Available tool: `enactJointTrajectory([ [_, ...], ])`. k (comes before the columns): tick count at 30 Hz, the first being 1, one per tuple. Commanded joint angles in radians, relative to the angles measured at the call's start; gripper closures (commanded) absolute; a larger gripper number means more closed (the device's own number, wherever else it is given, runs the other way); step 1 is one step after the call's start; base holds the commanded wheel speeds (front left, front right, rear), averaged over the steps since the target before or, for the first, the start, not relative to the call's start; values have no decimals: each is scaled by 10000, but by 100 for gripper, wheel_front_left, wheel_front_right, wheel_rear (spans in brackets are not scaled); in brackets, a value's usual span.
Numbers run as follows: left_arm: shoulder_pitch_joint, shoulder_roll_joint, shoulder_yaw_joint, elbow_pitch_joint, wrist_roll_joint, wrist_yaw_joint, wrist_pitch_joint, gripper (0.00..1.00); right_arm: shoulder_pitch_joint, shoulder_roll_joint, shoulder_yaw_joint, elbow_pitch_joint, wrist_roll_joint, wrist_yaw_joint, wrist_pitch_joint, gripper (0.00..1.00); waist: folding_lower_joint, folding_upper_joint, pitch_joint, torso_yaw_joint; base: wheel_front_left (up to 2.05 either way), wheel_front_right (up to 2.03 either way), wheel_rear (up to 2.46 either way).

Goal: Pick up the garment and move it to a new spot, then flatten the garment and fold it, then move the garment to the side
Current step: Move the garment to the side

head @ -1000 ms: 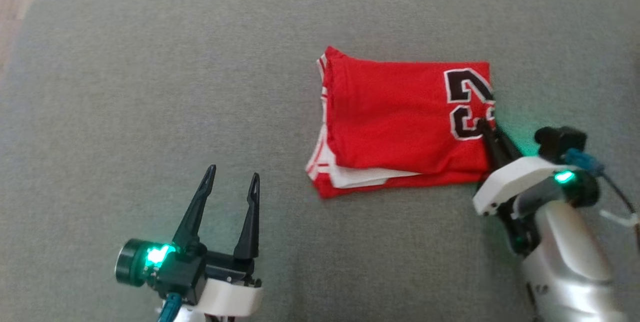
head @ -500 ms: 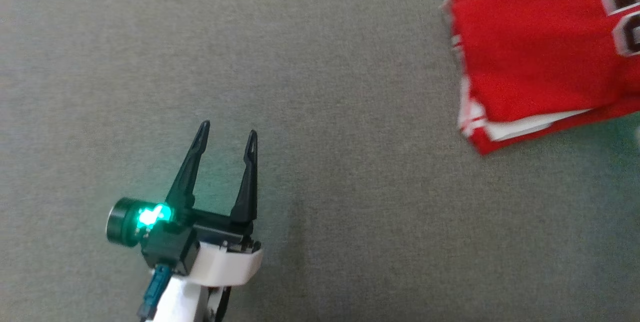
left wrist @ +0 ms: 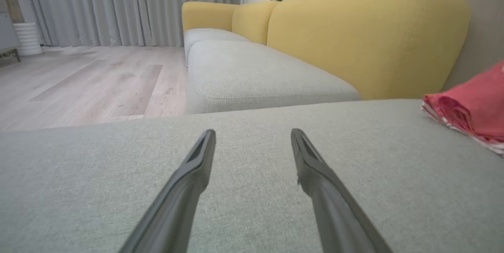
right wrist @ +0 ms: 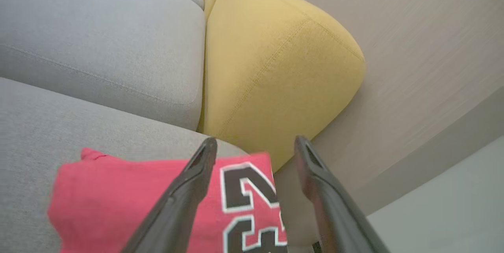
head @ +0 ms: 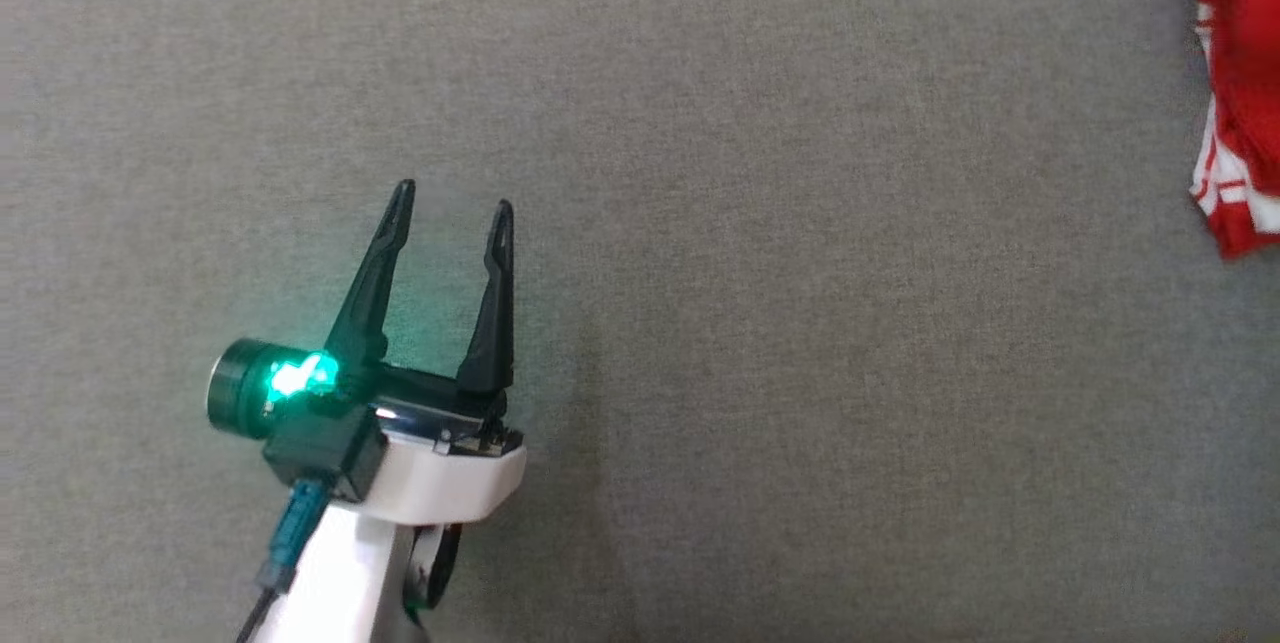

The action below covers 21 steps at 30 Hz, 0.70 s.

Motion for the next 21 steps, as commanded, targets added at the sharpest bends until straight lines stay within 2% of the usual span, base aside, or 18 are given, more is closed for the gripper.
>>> enactJointTrajectory([
  [1, -17, -14, 253, -260, -180, 63, -49, 0, 276, 11, 241, -339, -216, -7, -217, 0, 0, 0, -310, 167, 0, 0, 0],
  [7, 365, -14, -49, -70, -634, -125, -49, 0, 876, 1715, 1889, 411, -416, -7, -1685, 0, 0, 0, -1516, 625, 0, 0, 0],
  [14, 1116, -14, -3, 462, -808, 141, -49, 0, 1841, 3554, 3343, 2905, 21, -7, -4013, 0, 0, 0, -3163, 1178, 0, 0, 0],
  [17, 1483, -14, 11, 602, -825, 143, -49, 0, 2168, 4024, 3783, 4027, 329, -7, -5156, 0, 0, 0, -3817, 1358, 0, 0, 0],
  [20, 1887, -14, 84, 629, -781, 69, -49, 0, 2530, 4232, 4280, 4787, 593, -7, -5558, 0, 0, 0, -4457, 1456, 0, 0, 0],
  [21, 2054, -14, 125, 627, -741, 38, -49, 0, 2651, 4279, 4330, 4680, 681, -7, -5574, 0, 0, 0, -4644, 1460, 0, 0, 0],
])
